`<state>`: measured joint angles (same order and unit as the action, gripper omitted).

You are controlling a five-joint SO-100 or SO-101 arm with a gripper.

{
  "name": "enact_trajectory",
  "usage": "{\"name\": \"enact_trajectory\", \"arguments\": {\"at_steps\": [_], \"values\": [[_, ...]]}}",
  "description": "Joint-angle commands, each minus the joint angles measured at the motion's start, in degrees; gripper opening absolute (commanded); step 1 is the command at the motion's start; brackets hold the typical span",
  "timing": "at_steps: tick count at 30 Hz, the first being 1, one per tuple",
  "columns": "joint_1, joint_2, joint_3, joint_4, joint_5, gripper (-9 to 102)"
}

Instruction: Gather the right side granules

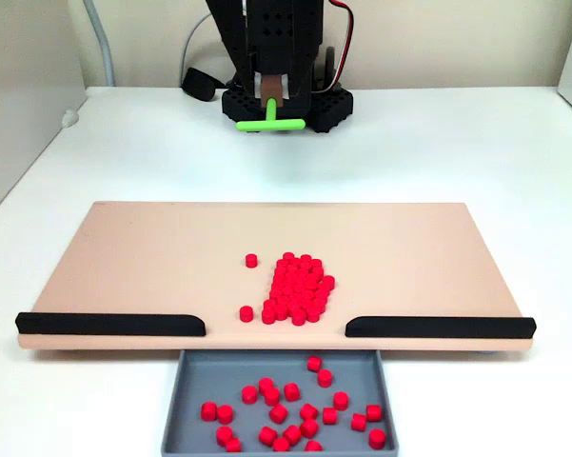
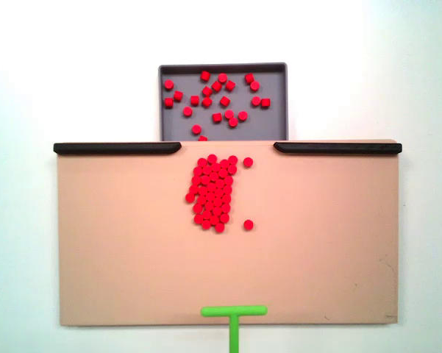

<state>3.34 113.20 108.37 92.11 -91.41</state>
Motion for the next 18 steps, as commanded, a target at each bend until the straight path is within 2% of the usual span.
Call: {"name": "enact_trajectory", "arguments": {"at_steps": [1,18], "values": [[-0.3,-0.3,-0.3,0.4,0.2,0],[1.9,-2.5,-1.1,0.4,-2.7,0]]}}
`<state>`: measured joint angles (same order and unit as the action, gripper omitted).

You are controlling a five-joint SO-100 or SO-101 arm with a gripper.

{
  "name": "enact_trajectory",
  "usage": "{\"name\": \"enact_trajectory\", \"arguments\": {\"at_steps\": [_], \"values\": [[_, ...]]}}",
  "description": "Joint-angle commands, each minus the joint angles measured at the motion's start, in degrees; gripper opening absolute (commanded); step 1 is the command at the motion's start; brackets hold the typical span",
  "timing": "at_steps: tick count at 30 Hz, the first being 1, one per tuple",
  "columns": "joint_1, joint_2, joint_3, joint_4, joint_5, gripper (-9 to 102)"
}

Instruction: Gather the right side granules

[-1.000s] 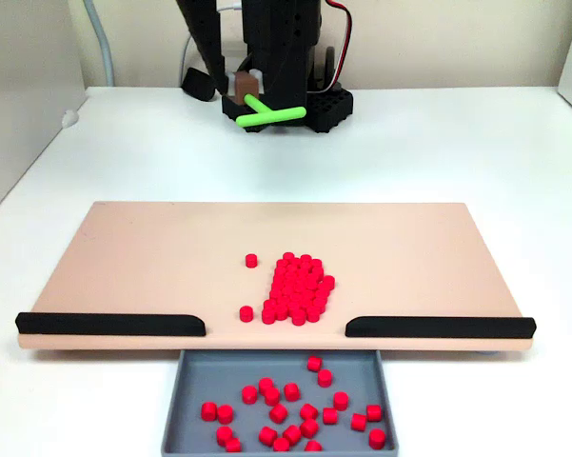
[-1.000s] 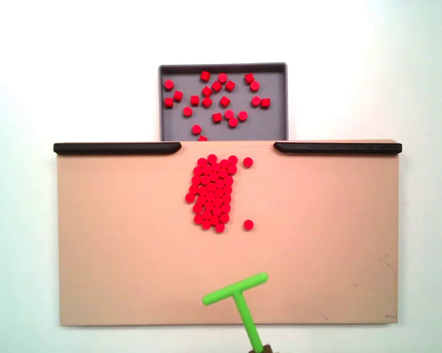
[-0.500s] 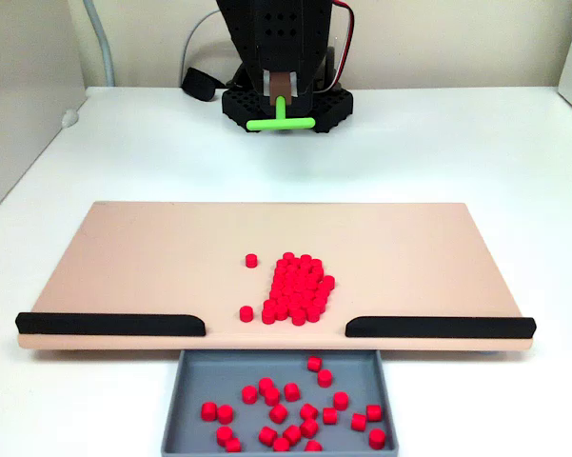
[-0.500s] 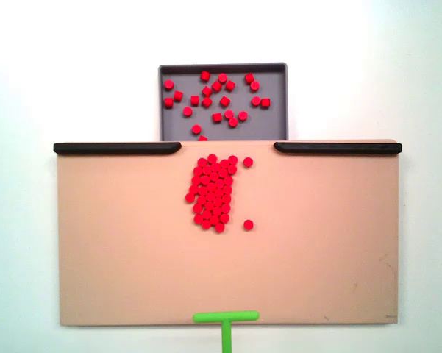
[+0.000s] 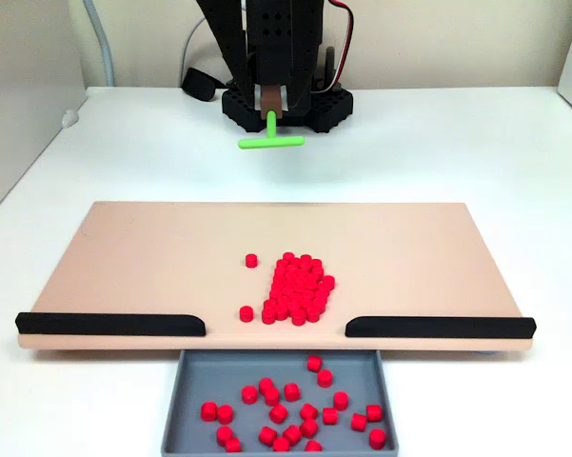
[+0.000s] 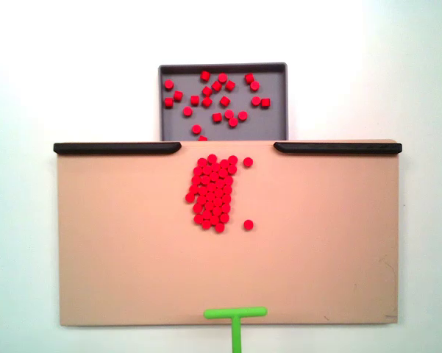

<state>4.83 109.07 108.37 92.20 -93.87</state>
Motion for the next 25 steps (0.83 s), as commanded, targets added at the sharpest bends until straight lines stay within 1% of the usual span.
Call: {"name": "enact_trajectory", "arguments": {"at_steps": [1,25], "values": [[0.4,1.7,-1.2,0.3,-0.3,0],[0.1,4.3,-1.5,0.1,0.3,0]]}}
